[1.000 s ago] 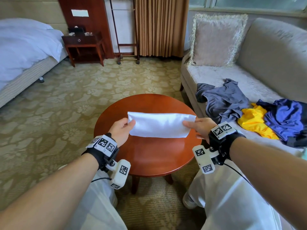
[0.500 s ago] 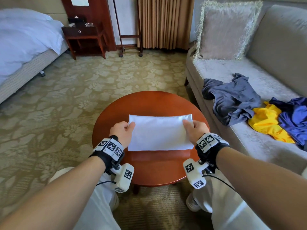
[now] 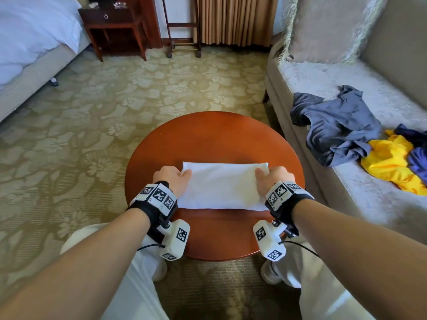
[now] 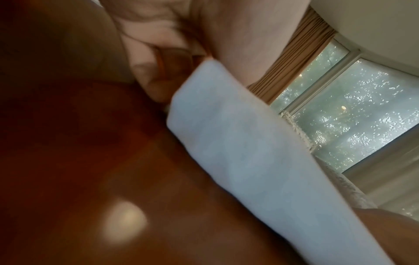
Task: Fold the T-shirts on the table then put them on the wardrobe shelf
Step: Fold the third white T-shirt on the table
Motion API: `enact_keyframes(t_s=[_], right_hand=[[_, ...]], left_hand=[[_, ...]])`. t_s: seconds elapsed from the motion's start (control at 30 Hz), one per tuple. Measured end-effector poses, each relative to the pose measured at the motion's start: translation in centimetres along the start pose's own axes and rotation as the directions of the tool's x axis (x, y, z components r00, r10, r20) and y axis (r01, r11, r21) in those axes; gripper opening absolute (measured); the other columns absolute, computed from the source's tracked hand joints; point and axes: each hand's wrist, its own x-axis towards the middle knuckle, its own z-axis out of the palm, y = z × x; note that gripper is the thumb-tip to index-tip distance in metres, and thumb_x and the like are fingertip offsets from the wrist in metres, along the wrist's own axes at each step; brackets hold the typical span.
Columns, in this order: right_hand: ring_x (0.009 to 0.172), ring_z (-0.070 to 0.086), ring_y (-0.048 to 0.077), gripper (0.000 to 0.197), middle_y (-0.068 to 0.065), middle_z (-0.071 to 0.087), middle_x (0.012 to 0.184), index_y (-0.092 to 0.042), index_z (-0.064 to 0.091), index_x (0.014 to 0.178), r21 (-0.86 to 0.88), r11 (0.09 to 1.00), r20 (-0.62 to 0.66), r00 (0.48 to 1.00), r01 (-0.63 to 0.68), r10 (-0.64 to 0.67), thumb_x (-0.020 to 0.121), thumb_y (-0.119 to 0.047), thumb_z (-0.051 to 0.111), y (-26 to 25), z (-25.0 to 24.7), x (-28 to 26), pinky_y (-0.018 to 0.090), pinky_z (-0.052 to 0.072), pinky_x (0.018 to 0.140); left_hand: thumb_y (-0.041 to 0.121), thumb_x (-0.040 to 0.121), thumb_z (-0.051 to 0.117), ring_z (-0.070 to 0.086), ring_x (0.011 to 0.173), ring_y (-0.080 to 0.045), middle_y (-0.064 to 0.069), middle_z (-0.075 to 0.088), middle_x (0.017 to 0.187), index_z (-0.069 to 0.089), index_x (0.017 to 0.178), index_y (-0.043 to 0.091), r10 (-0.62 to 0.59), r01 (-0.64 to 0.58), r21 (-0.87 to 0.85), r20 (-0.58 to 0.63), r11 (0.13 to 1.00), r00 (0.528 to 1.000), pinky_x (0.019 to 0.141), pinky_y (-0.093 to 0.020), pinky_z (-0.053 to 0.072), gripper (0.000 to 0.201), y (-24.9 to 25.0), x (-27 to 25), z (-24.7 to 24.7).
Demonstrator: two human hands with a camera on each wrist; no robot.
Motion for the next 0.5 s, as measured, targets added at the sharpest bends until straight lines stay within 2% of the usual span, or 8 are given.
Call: enact_keyframes(t_s=[0.07,0.1,0.13,0.2,0.27,0.4,0.47,0.5], right_hand=[[0.077,0.057,0.028,0.053,0.012,0.058,0.105,-0.009,0.052,0.123,0.016,1.0,-0.01,1.0,-0.014,0.014,0.087,-0.047,0.053,-0.6,-0.4,-0.5,0.033,0.047,0.071],[0.092,0.059,0.032,0.061,0.013,0.056,0.117,-0.009,0.045,0.129,0.031,0.999,-0.013,1.0,-0.025,0.025,0.083,-0.048,0.056,-0.8,-0.6,-0.7,0.036,0.049,0.078],[0.104,0.057,0.034,0.07,0.012,0.052,0.125,-0.01,0.041,0.133,0.03,0.999,-0.004,0.999,-0.04,0.04,0.08,-0.05,0.06,-1.1,-0.9,-0.8,0.039,0.049,0.083],[0.101,0.059,0.032,0.072,0.013,0.055,0.119,-0.009,0.044,0.132,-0.013,0.998,0.064,0.996,-0.055,0.056,0.077,-0.049,0.065,-1.4,-1.2,-1.4,0.032,0.049,0.071],[0.083,0.061,0.029,0.057,0.012,0.062,0.102,-0.008,0.054,0.121,-0.058,0.997,0.135,0.989,-0.054,0.062,0.079,-0.044,0.067,-1.2,-1.4,-1.8,0.026,0.042,0.055],[0.078,0.057,0.028,0.051,0.011,0.06,0.098,-0.01,0.054,0.122,-0.109,0.992,0.2,0.976,-0.064,0.085,0.082,-0.038,0.067,-1.1,-1.8,-2.6,0.033,0.045,0.07],[0.082,0.057,0.026,0.052,0.009,0.058,0.107,-0.01,0.049,0.131,-0.18,0.983,0.281,0.957,-0.029,0.08,0.088,-0.037,0.063,-1.0,-2.1,-3.0,0.032,0.044,0.066],[0.094,0.058,0.028,0.051,0.012,0.056,0.119,-0.008,0.046,0.136,-0.185,0.983,0.346,0.937,0.015,0.051,0.093,-0.033,0.059,-1.1,-2.3,-3.2,0.031,0.045,0.065]], left_hand=[[0.06,0.083,0.059,0.064,0.078,-0.035,-0.014,0.063,0.069,0.059,0.063,0.01,-0.039,0.038,0.018,0.051,0.999,0.998,0.057,-0.028,0.04,0.054,0.4,0.3,-0.6],[0.068,0.073,0.062,0.066,0.084,-0.036,-0.017,0.069,0.087,0.068,0.085,0.006,-0.07,0.071,0.0,0.077,0.998,0.995,0.062,-0.028,0.047,0.064,0.5,0.4,-0.9],[0.074,0.064,0.065,0.066,0.089,-0.035,-0.017,0.068,0.104,0.067,0.107,0.004,-0.108,0.111,-0.023,0.107,0.994,0.988,0.07,-0.031,0.053,0.081,0.7,0.3,-1.2],[0.07,0.062,0.073,0.064,0.096,-0.034,-0.015,0.062,0.122,0.055,0.127,0.003,-0.159,0.166,-0.028,0.169,0.986,0.973,0.077,-0.035,0.055,0.095,1.0,-0.4,-1.5],[0.061,0.065,0.079,0.062,0.098,-0.033,-0.016,0.06,0.125,0.051,0.132,0.002,-0.166,0.168,0.006,0.195,0.986,0.967,0.079,-0.035,0.054,0.094,1.4,-0.9,-1.4],[0.05,0.068,0.083,0.061,0.095,-0.031,-0.014,0.06,0.122,0.048,0.133,0.006,-0.163,0.155,0.056,0.202,0.986,0.966,0.085,-0.038,0.053,0.086,2.4,-1.8,-0.9],[0.045,0.068,0.084,0.059,0.081,-0.028,-0.013,0.061,0.111,0.05,0.128,0.009,-0.177,0.171,0.046,0.214,0.984,0.961,0.077,-0.035,0.051,0.077,2.5,-2.1,-0.7],[0.042,0.067,0.086,0.058,0.075,-0.028,-0.013,0.061,0.104,0.052,0.123,0.009,-0.199,0.197,0.029,0.226,0.98,0.954,0.073,-0.035,0.051,0.073,2.5,-2.2,-0.6]])
